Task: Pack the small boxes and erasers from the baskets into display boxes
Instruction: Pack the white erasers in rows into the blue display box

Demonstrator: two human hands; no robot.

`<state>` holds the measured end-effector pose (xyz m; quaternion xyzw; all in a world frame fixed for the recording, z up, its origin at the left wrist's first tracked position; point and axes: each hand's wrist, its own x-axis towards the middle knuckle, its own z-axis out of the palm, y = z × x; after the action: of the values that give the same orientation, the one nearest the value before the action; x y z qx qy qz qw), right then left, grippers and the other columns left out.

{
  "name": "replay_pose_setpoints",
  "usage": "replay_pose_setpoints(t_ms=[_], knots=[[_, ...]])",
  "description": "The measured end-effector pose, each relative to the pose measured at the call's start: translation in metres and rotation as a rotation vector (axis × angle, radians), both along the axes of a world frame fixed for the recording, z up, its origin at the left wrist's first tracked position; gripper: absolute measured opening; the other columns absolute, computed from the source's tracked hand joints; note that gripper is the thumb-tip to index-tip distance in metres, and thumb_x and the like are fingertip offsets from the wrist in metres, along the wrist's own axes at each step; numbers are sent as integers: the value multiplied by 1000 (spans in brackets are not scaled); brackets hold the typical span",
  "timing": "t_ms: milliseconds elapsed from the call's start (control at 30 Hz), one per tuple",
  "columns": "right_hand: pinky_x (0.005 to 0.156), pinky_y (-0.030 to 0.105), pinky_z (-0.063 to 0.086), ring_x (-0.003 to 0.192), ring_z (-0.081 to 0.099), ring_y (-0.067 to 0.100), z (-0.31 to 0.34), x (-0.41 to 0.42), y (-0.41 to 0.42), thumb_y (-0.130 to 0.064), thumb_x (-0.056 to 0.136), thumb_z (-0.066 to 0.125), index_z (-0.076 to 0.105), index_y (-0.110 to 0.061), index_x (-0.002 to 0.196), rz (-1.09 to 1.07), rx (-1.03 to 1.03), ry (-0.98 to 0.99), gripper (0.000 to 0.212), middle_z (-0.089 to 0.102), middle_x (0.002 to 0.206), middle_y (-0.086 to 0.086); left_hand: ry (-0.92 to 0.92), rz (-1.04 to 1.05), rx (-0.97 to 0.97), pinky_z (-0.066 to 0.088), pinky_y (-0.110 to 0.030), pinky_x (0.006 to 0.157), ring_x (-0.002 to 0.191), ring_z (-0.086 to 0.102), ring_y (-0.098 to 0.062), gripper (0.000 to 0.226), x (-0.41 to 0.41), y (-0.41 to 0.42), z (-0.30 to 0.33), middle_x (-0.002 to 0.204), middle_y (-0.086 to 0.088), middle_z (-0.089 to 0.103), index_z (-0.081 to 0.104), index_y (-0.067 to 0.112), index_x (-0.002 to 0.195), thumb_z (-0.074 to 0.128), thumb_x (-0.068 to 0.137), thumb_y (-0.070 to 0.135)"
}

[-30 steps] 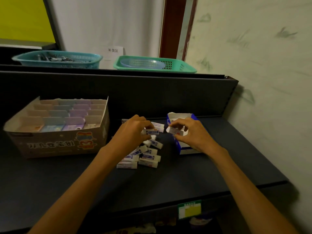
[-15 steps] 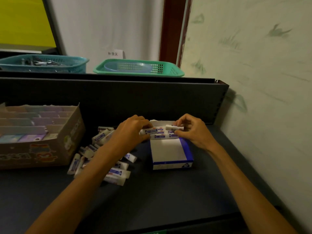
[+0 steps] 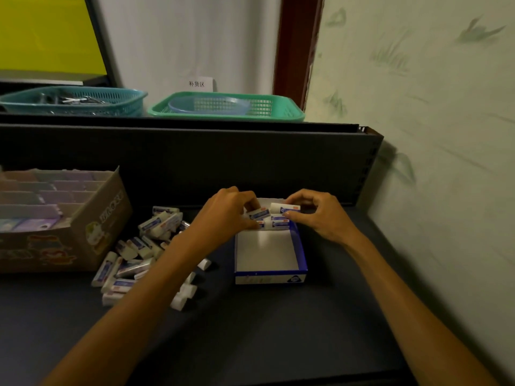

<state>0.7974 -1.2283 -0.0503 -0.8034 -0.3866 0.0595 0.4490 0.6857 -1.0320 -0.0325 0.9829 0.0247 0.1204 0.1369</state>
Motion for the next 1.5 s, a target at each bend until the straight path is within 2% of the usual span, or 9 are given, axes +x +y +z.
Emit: replay_pose_setpoints(t_ms=[200,333,467,667,767,867,1100,1267,1500], knots=[[69,11,50,97,60,-5,1,1,3,-19,80,73,59,-27,96,-30,-31,-37,23,62,102,-16,77,-8,17,40,-20,74,82,49,-6,36,11,-4,-5,105,1,59,57,21,106,73,77,34],[70,10,47,97,57,0,1,0,9,-18,82,71,60,-27,103,15,-197,-104,25,59,109,-12,120,23,156,41,-28,86,98,50,-16,33,12,-2,-12,112,-2,55,56,23,107,70,80,36],[68,8,36,92,47,1,2,-2,15,-22,84,69,64,-24,110,11,-372,-208,27,45,105,-10,108,-16,256,33,-32,95,104,49,-17,28,13,-3,-13,113,-1,55,56,23,106,66,83,36],[89,32,46,100,46,12,-3,3,22,-30,81,71,60,-38,97,12,-542,-283,21,44,106,-8,133,-46,253,31,-34,97,111,46,-16,31,13,0,-14,119,0,54,58,24,111,65,83,37],[90,37,47,101,47,13,-5,3,25,-33,80,71,56,-42,91,8,-560,-288,21,46,107,-7,147,-58,194,35,-31,94,110,47,-16,34,12,0,-13,122,-2,52,58,22,115,65,84,35],[90,36,46,100,45,13,-5,4,25,-35,81,70,59,-41,94,13,-567,-313,18,47,104,-10,164,-60,129,39,-27,88,106,49,-16,35,10,3,-13,122,-2,51,60,22,115,65,84,37],[88,36,47,99,46,9,-1,5,24,-38,81,69,61,-40,99,31,-595,-328,19,53,109,-8,152,-88,114,47,-28,90,101,55,-12,28,10,7,-12,117,0,58,64,22,113,62,87,31],[83,22,37,89,44,-1,6,4,24,-31,84,68,65,-28,106,56,-594,-360,23,56,110,-8,114,-86,134,45,-28,93,103,56,-12,28,11,4,-13,118,-1,59,61,18,115,61,88,28],[83,24,41,89,46,0,7,3,28,-30,83,69,67,-28,103,71,-616,-362,20,59,114,-6,119,-76,164,41,-28,94,108,54,-14,29,14,3,-19,119,-1,58,60,20,116,61,88,30]])
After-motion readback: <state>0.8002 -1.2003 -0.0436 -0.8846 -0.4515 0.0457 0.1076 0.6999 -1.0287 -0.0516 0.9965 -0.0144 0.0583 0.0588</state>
